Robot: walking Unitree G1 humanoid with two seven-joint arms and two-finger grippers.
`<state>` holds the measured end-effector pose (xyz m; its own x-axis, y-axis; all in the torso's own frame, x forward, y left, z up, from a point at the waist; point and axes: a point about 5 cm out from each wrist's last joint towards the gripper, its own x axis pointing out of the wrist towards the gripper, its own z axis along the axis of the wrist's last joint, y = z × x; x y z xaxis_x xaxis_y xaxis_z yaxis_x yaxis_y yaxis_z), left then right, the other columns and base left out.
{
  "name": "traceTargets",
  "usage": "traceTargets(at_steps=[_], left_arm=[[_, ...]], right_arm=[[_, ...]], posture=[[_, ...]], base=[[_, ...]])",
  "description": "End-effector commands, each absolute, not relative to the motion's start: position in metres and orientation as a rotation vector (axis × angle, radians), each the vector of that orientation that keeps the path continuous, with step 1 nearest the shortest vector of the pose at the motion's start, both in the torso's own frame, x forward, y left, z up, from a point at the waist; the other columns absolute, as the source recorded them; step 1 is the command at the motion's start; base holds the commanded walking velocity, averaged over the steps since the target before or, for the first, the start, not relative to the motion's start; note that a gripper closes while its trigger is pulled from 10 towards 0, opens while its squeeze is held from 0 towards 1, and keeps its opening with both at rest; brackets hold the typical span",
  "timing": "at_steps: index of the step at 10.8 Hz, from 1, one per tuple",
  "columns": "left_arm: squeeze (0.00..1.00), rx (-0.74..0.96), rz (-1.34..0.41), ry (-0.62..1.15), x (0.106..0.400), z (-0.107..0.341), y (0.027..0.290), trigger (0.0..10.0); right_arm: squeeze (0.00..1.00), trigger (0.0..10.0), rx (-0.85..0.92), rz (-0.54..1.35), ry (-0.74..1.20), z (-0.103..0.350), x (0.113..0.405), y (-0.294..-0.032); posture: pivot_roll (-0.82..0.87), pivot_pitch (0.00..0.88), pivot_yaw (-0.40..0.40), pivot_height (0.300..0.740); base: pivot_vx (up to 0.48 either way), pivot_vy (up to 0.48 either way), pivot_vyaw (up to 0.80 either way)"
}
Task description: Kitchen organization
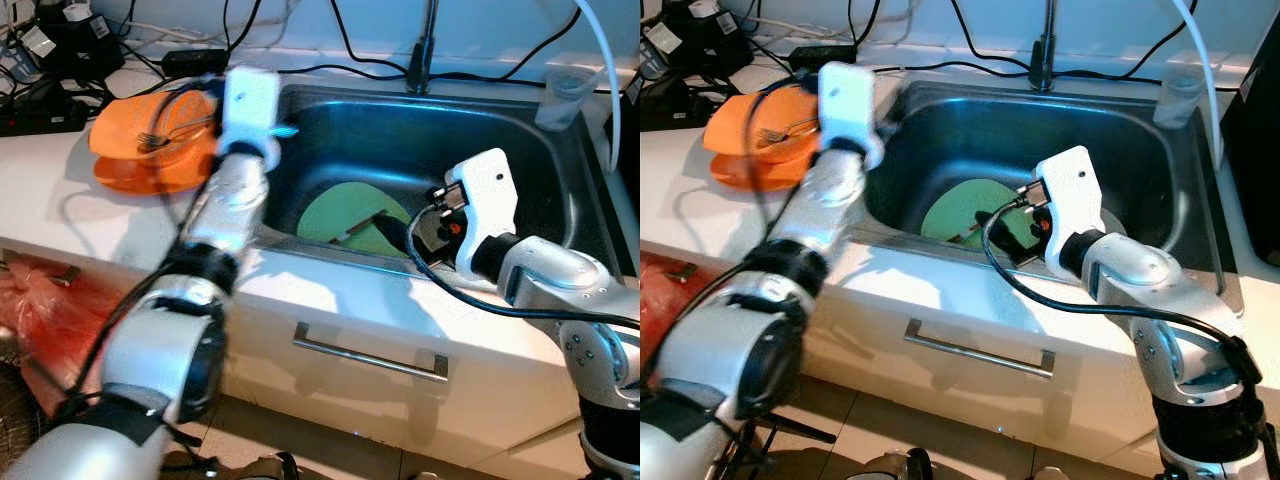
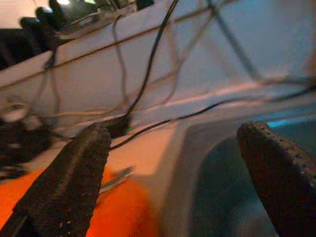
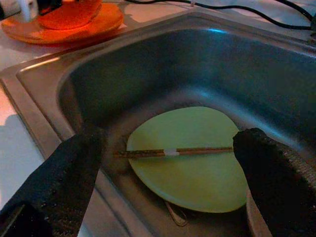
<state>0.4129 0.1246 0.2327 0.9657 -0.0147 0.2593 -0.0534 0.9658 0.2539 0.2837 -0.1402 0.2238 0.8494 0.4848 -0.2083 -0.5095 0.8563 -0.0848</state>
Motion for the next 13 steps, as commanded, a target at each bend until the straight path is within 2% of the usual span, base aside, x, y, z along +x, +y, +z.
traceTargets(at_steps=[1,2,3,4,7,13], left_arm=[[1.00,0.310,0.056,-0.232,0.414,0.228,0.133,10.0],[1.00,0.332,0.072,-0.203,0.415,0.226,0.139,10.0],[0.95,0.381,0.092,-0.181,0.416,0.225,0.144,10.0],[0.00,0.397,0.094,-0.168,0.416,0.224,0.151,10.0],[0.00,0.437,0.122,-0.160,0.417,0.224,0.160,10.0],[0.00,0.456,0.142,-0.161,0.420,0.237,0.166,10.0]], right_arm=[[0.00,10.0,-0.136,0.540,0.165,0.226,0.285,-0.137],[0.00,10.0,-0.134,0.543,0.163,0.226,0.285,-0.136],[0.00,10.0,-0.131,0.543,0.159,0.226,0.285,-0.135],[0.00,10.0,-0.128,0.542,0.157,0.226,0.285,-0.134],[0.00,10.0,-0.106,0.563,0.149,0.225,0.276,-0.130],[0.00,10.0,-0.059,0.737,0.105,0.230,0.249,-0.107]], posture=[[-0.16,0.070,0.106,0.740],[-0.15,0.071,0.104,0.740],[-0.15,0.072,0.105,0.740],[-0.15,0.076,0.104,0.740],[-0.16,0.100,0.107,0.740],[-0.17,0.143,0.123,0.740]], base=[[0.000,0.000,0.00],[0.000,0.000,0.00],[0.000,0.000,0.00],[0.000,0.000,0.00],[0.000,0.000,0.00],[0.000,0.000,0.00]])
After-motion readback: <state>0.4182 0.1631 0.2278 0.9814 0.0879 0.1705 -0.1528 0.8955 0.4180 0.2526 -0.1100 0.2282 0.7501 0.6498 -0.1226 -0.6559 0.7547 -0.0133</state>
